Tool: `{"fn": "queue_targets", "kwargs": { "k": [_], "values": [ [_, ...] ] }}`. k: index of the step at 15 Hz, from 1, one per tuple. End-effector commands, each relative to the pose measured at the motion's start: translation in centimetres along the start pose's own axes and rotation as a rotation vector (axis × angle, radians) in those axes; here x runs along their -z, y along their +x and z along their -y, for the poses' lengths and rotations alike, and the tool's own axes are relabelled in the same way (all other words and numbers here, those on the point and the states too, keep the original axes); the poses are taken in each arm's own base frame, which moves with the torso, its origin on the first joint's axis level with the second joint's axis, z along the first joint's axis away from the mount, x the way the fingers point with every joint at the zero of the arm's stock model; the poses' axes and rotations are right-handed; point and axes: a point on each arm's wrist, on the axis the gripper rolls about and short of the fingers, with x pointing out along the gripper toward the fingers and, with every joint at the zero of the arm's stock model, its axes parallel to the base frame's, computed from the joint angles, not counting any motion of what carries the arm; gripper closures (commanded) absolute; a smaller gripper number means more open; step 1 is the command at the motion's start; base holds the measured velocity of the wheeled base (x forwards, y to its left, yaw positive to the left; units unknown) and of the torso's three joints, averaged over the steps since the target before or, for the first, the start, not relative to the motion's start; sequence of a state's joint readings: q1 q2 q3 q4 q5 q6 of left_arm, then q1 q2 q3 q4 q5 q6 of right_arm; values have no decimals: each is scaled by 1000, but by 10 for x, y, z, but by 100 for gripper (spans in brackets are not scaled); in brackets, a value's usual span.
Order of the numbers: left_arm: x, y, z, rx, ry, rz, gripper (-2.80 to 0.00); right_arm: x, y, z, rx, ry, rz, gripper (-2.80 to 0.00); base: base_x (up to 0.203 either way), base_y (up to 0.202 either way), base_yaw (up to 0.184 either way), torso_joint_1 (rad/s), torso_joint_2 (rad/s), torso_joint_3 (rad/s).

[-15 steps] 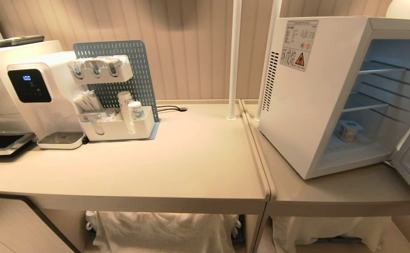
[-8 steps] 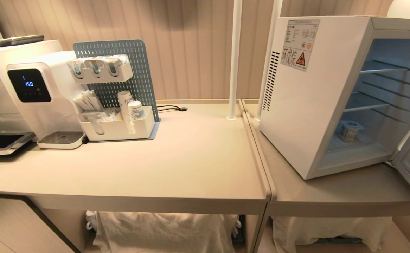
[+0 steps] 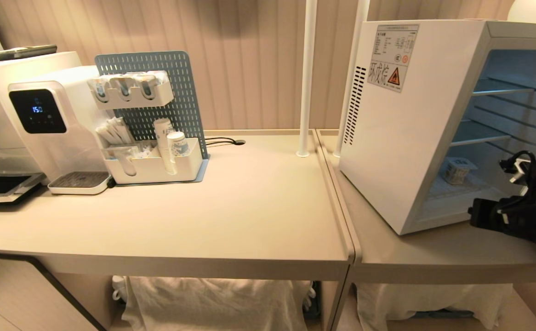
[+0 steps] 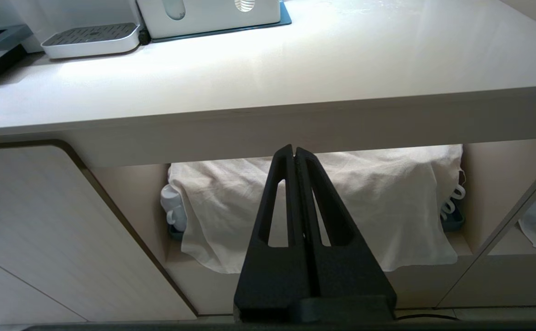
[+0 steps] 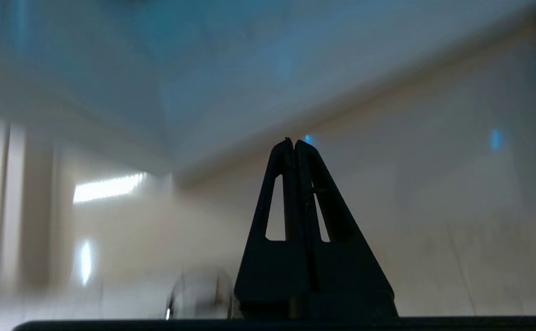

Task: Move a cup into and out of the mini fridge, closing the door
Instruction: Take the yoghurt out of the freezer

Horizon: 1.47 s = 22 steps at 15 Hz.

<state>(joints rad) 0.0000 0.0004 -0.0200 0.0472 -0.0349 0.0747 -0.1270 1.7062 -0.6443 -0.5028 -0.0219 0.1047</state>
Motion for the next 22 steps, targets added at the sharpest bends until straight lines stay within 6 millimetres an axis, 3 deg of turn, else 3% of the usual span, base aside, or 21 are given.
{"fn": "queue_targets", "kwargs": {
  "k": [1,2,3,6,13,22],
  "values": [
    [0,0,0,0,-4,-2,0,-2,60,2,20,8,233,0,0,0,0,0,0,0],
    [0,0,0,0,-4,0,0,-12,73,2,33,11,323,0,0,0,0,0,0,0],
    [0,0,0,-1,-3,-2,0,-22,80,2,48,5,381,-280,0,0,0,0,0,0],
    [0,0,0,1,-2,-2,0,-42,106,5,197,11,461,-280,0,0,0,0,0,0],
    [0,0,0,0,-4,-2,0,-30,148,13,248,-16,356,-280,0,0,0,0,0,0],
    [1,0,0,-1,-4,-2,0,-29,171,35,290,8,311,-280,0,0,0,0,0,0]
  ]
}}
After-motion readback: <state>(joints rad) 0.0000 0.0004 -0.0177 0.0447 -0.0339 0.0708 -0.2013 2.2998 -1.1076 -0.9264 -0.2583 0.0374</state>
